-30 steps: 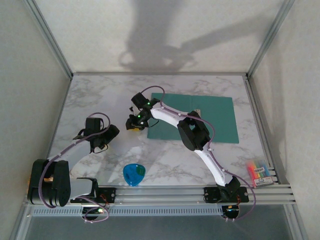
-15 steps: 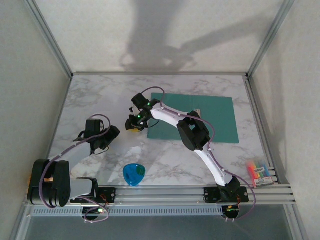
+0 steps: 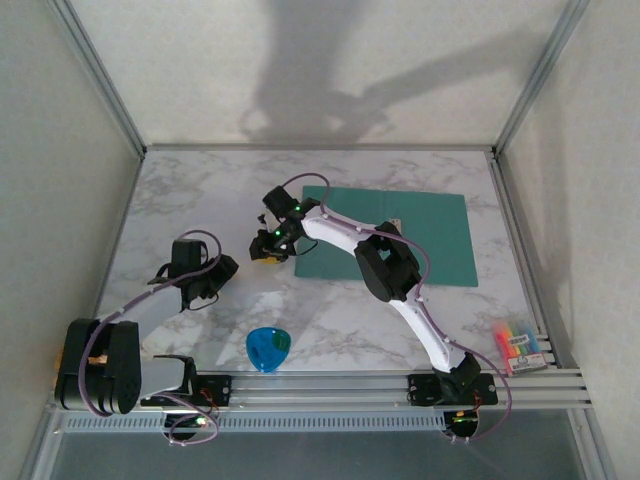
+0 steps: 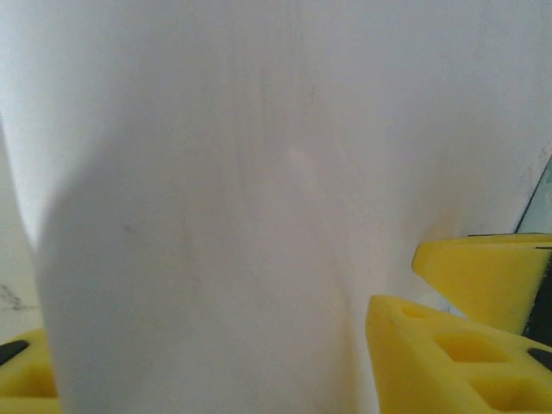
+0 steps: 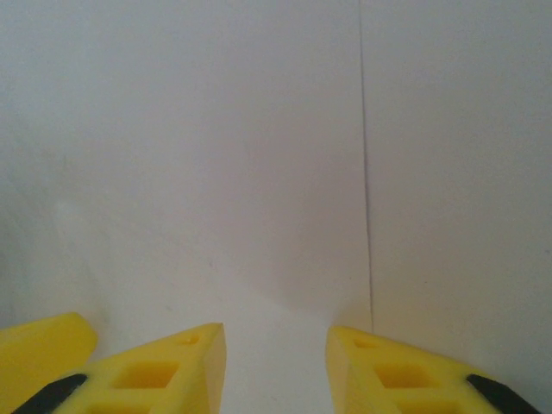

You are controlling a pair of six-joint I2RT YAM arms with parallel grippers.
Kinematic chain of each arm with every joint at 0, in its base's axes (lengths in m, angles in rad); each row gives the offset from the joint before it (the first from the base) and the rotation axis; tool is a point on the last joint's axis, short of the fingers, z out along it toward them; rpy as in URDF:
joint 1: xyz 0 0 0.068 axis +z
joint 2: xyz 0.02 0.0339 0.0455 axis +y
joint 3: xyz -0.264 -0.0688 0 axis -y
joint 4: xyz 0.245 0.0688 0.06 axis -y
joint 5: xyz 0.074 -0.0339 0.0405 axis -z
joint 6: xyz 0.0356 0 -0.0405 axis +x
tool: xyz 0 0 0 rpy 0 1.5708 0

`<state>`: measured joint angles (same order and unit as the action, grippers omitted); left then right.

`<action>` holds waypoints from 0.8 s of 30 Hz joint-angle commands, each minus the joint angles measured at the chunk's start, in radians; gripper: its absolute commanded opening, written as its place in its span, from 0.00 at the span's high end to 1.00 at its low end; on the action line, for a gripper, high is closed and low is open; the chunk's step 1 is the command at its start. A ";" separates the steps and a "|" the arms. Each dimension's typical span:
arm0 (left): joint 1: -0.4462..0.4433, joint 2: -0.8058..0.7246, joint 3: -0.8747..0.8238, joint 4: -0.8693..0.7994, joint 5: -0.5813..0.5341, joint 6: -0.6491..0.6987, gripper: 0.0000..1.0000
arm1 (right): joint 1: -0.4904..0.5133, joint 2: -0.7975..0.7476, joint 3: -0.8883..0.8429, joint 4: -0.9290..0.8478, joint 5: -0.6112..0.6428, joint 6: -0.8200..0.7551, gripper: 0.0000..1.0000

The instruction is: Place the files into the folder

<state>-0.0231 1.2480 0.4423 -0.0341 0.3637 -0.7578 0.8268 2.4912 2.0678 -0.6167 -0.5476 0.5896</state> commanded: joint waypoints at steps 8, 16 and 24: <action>0.016 -0.068 -0.005 -0.010 0.013 -0.015 0.55 | -0.042 -0.057 0.037 0.027 -0.035 0.009 0.56; 0.022 -0.085 -0.005 -0.015 0.019 -0.021 0.60 | -0.076 -0.141 -0.036 0.116 -0.108 0.020 0.47; 0.025 -0.091 -0.002 -0.005 0.034 -0.035 0.62 | -0.183 -0.267 -0.296 0.353 -0.193 0.115 0.45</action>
<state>-0.0093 1.1778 0.4416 -0.0376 0.3790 -0.7765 0.6704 2.2715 1.8339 -0.3607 -0.6914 0.6598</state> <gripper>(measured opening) 0.381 0.548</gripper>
